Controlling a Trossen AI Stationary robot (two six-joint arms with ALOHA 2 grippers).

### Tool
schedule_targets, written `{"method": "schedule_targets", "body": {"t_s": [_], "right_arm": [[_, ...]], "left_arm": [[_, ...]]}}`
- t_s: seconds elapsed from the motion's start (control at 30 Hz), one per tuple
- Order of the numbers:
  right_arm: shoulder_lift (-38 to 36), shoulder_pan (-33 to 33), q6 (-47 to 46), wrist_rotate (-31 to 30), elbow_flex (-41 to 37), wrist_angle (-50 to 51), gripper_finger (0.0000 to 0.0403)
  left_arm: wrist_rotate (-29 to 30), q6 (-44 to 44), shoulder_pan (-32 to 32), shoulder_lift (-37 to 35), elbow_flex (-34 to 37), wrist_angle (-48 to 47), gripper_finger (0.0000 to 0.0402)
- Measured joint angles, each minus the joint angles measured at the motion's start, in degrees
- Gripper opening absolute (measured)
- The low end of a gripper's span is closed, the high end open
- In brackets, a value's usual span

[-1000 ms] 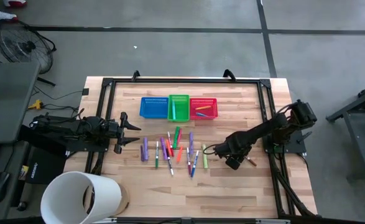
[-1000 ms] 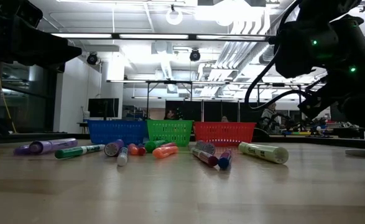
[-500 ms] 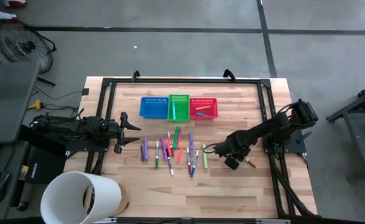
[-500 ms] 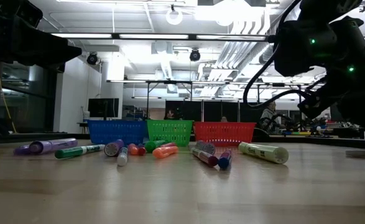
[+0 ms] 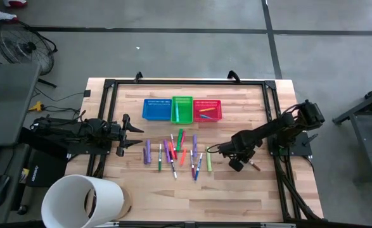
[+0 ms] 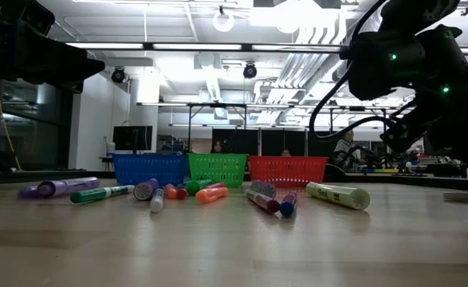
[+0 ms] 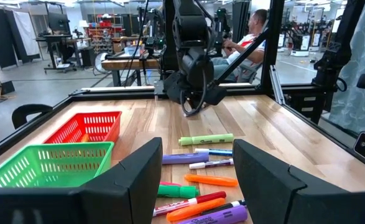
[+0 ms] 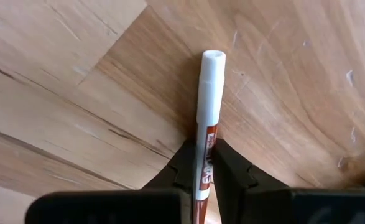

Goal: Pick & Place Markers
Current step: Put the brown marker into the blue bin

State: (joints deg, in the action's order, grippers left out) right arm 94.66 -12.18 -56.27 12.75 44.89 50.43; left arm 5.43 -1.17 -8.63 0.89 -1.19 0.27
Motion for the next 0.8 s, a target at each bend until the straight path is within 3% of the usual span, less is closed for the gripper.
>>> {"method": "schedule_targets", "body": {"t_s": [0.8], "right_arm": [[-15.9, 8.0, 2.7, -11.9, 0.3, -4.8, 0.0019]], "left_arm": [[0.0, 0.0, 0.0, 0.0, 0.0, 0.0, 0.0195]]}}
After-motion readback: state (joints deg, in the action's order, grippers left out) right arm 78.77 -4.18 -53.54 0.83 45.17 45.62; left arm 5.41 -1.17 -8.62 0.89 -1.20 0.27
